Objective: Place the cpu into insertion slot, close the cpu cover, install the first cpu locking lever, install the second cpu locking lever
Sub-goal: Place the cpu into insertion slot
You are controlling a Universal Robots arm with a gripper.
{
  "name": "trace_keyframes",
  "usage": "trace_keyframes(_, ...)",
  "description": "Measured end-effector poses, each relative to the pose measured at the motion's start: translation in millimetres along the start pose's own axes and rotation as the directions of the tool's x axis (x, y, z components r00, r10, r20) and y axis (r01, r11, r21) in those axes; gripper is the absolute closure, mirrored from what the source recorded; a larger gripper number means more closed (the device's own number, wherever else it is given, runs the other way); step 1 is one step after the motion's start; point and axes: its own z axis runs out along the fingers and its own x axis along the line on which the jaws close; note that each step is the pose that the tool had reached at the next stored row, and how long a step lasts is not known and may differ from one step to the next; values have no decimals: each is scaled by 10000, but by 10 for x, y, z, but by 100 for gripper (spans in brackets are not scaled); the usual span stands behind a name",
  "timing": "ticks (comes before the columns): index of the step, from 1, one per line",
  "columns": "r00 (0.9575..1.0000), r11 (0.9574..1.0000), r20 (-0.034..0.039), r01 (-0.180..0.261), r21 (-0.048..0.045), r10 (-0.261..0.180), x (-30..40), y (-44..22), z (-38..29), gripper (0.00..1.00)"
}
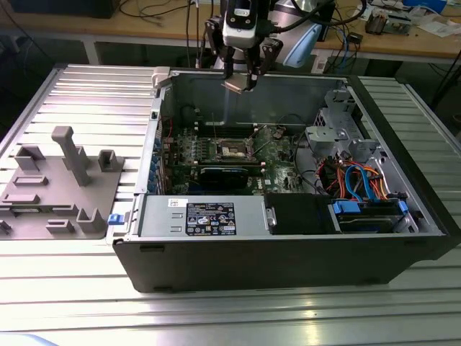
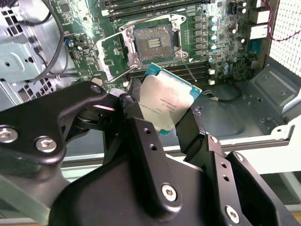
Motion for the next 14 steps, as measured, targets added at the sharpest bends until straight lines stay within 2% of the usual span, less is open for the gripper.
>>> trace_keyframes(2, 9990, 9990, 43, -455, -6, 455, 0, 0, 2, 46)
trace_keyframes(5, 9964, 9965, 76, -839, -14, 839, 0, 0, 4, 46)
trace_keyframes(11, 9961, 9961, 79, -882, -15, 882, 0, 0, 4, 46)
trace_keyframes(14, 9935, 9935, 102, -1136, -23, 1136, 0, -1, 5, 46)
